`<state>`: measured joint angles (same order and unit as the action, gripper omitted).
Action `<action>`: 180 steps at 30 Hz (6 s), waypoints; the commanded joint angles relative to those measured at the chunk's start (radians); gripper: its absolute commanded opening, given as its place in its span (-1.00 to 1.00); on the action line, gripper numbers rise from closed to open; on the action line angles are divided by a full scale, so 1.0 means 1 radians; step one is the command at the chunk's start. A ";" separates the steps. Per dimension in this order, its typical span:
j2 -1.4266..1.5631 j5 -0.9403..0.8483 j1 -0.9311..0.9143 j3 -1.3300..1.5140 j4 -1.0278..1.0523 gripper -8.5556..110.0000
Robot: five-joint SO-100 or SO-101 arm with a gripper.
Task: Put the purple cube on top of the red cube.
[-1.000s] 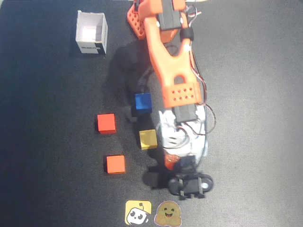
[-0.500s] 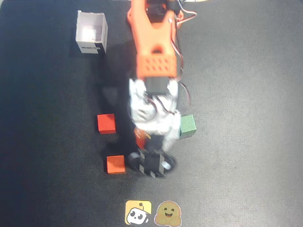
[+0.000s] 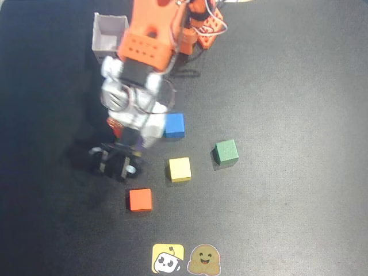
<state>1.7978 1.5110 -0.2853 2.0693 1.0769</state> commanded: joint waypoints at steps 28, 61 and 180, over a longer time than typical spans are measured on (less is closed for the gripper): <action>-0.015 -0.215 -0.051 -0.051 0.075 -0.81; -0.064 -0.097 -0.028 -0.029 -0.140 -0.81; 0.793 -0.193 0.284 0.540 -0.245 -0.85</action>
<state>2.5249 1.3300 -0.0184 2.5878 0.8468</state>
